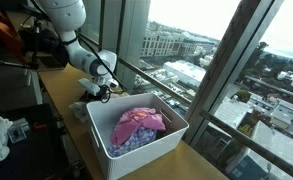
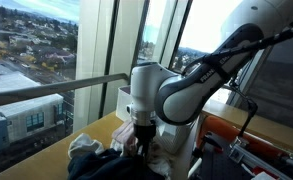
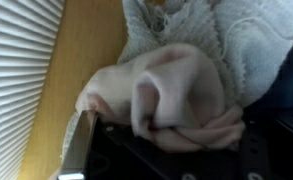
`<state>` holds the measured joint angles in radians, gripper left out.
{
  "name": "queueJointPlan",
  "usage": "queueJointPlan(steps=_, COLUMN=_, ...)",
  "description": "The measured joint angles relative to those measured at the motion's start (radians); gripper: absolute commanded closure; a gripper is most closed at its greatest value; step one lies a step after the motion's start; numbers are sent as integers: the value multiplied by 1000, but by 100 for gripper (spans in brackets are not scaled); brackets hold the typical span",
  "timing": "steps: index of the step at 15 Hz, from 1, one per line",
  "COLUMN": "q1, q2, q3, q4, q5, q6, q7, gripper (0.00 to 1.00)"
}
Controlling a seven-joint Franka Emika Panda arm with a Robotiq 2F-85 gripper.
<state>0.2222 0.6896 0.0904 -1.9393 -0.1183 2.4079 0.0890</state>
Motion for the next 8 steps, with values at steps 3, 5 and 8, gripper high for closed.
queueJointPlan(steps=3, q1=-66, q2=-20, q3=-36, q4=0, q5=1, q6=0, q7=-20, gripper=95)
queueJointPlan(steps=5, q1=-106, q2=-44, q3=-51, q4=0, q5=1, q6=0, q7=-39, gripper=98)
queueJointPlan(steps=8, q1=-133, q2=-109, q3=-53, q4=-11, q5=1, q6=0, q7=-60, gripper=97)
